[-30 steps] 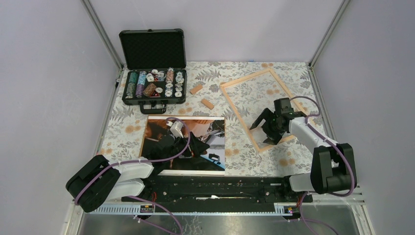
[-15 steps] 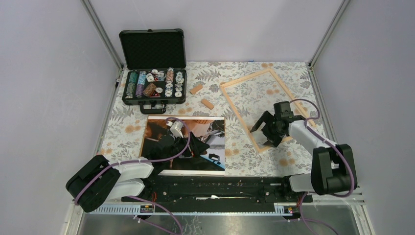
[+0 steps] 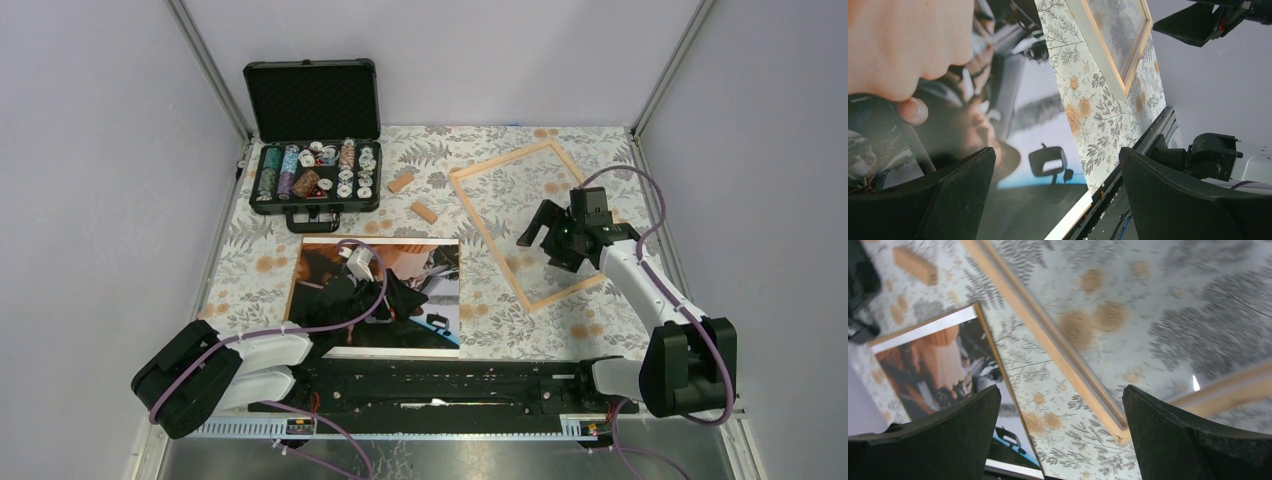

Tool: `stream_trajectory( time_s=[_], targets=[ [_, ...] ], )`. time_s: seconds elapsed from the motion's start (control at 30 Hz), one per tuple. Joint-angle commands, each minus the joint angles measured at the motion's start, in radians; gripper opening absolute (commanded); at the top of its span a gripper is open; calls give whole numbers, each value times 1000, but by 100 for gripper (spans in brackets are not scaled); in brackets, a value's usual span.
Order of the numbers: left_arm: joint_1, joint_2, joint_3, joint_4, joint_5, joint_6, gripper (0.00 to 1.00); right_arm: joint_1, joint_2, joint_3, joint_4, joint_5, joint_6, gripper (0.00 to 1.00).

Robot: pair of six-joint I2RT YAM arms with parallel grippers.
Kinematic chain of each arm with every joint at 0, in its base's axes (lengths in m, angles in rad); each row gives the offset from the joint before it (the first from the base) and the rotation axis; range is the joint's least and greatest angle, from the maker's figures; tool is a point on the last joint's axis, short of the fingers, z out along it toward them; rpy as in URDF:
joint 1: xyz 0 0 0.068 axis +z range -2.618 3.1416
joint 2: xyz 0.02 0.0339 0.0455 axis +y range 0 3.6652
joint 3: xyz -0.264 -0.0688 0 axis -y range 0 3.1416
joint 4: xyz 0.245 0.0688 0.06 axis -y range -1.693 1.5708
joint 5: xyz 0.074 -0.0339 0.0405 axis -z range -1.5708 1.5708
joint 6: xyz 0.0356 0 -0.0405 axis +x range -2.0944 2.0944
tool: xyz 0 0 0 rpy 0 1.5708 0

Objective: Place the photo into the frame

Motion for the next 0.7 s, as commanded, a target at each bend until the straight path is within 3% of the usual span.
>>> stream_trajectory(
  time_s=[0.0,0.1,0.17,0.3,0.37,0.47,0.67],
  targets=[
    [5,-37,8,-13,-5,25,99,32,51,0,168,-259,-109,100],
    [6,-91,70,-145,-20,61,99,148,95,9,219,-296,-128,100],
    [6,-140,146,-316,-82,84,99,237,128,2,260,-323,-104,100],
    [7,-213,232,-538,-213,103,99,330,165,-112,502,-424,47,99],
    [12,-224,229,-589,-292,53,99,354,196,-145,581,-450,110,92],
    [32,-185,211,-602,-299,-23,99,378,230,-179,619,-461,179,82],
    [34,-142,137,-459,-238,-82,99,451,231,-275,634,-455,205,82]
  ],
)
